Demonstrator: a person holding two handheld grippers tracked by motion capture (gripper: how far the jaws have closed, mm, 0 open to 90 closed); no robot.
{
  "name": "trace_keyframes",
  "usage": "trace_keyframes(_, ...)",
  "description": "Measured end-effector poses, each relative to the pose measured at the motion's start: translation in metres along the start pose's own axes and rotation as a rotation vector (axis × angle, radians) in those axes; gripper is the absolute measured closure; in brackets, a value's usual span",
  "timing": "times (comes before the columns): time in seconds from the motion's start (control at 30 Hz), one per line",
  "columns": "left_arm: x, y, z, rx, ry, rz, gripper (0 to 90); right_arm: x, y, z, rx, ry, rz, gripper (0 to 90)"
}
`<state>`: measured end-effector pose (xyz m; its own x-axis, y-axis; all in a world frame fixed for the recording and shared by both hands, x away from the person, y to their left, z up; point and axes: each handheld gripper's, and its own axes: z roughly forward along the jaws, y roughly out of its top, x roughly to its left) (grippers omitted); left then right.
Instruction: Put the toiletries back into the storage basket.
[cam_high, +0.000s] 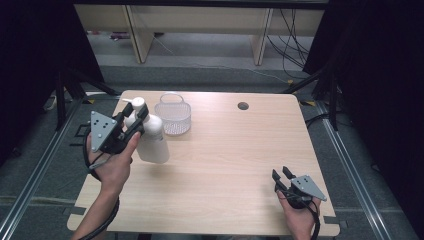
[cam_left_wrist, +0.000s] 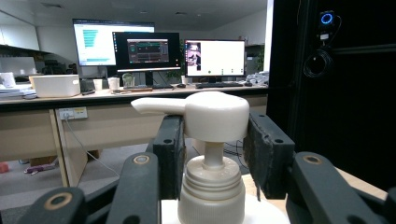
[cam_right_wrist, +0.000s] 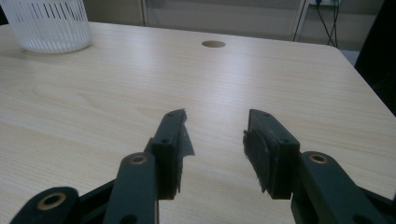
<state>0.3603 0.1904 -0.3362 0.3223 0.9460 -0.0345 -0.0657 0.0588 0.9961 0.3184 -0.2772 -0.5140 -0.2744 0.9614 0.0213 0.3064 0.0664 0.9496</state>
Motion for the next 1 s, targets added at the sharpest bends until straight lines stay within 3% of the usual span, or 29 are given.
trace_keyframes(0.03, 0.000, 0.000, 0.001, 0.000, 0.000, -0.002, 58.9, 0.001, 0.000, 0.000, 0.003, -0.002, 0.007, 57.6)
trace_keyframes(0.07, 0.001, 0.000, 0.003, 0.001, 0.001, -0.001, 58.9, -0.001, 0.000, 0.001, -0.007, 0.008, -0.020, 57.6)
trace_keyframes(0.23, 0.001, 0.001, 0.007, -0.001, 0.004, -0.004, 58.9, -0.001, 0.000, 0.001, -0.007, 0.019, -0.014, 57.6)
trace_keyframes(0.27, 0.001, 0.002, 0.009, -0.003, 0.004, -0.005, 58.9, 0.000, 0.000, 0.000, -0.004, 0.010, 0.006, 57.6)
trace_keyframes(0.57, 0.002, 0.005, 0.016, -0.010, 0.006, -0.001, 58.9, 0.000, 0.000, 0.000, -0.003, 0.010, 0.006, 57.6)
trace_keyframes(0.6, 0.003, 0.005, 0.017, -0.012, 0.007, -0.003, 58.9, -0.001, 0.000, 0.001, -0.008, 0.018, -0.018, 57.6)
trace_keyframes(1.0, 0.003, 0.010, 0.028, -0.021, 0.010, 0.002, 58.9, -0.001, 0.000, 0.000, -0.006, 0.014, -0.007, 57.6)
